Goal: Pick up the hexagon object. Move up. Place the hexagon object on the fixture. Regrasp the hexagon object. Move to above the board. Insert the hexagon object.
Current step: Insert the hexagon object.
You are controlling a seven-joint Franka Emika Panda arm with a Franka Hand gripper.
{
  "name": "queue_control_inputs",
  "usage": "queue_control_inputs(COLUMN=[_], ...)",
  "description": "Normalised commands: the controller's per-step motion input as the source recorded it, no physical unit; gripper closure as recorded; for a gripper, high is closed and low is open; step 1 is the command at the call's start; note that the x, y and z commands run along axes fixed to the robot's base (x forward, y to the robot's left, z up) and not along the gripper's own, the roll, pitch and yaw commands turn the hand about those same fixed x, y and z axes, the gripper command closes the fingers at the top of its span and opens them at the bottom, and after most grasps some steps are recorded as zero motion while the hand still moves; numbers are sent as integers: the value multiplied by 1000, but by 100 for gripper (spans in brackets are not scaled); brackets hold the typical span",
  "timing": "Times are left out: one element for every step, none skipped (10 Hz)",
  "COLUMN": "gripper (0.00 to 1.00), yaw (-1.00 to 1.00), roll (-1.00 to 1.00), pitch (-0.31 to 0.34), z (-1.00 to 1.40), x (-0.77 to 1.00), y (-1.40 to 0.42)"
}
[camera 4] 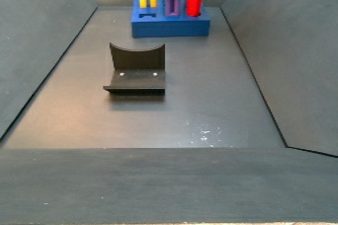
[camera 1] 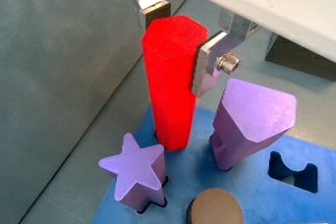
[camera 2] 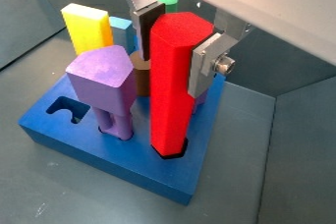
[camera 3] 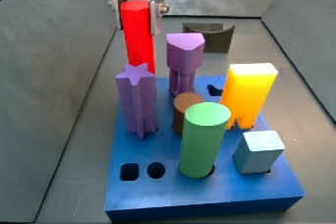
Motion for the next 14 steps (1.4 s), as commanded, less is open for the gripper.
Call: queue_control_inputs(gripper=[100, 100, 100, 100, 100, 100, 100, 100, 100, 100, 100, 100, 100, 100], yaw=[51, 49, 49, 49, 40, 37, 34, 11, 0, 0, 0, 0, 0, 0], roll=[107, 86, 86, 100, 106, 100, 119, 234, 99, 0, 0, 74, 126, 69], pitch=[-20, -19, -17, -19, -17, -16, -19, 0, 46, 3, 0, 0, 0, 0], z=[-1000, -1000, -1000, -1000, -1000, -1000, -1000, -860, -263, 0, -34, -229, -286, -214], x=[11, 3, 6, 6, 0, 0, 0, -6, -14, 0, 0, 0, -74, -134], y=[0, -34, -31, -9, 0, 0, 0, 17, 109, 17, 3, 86, 134, 100])
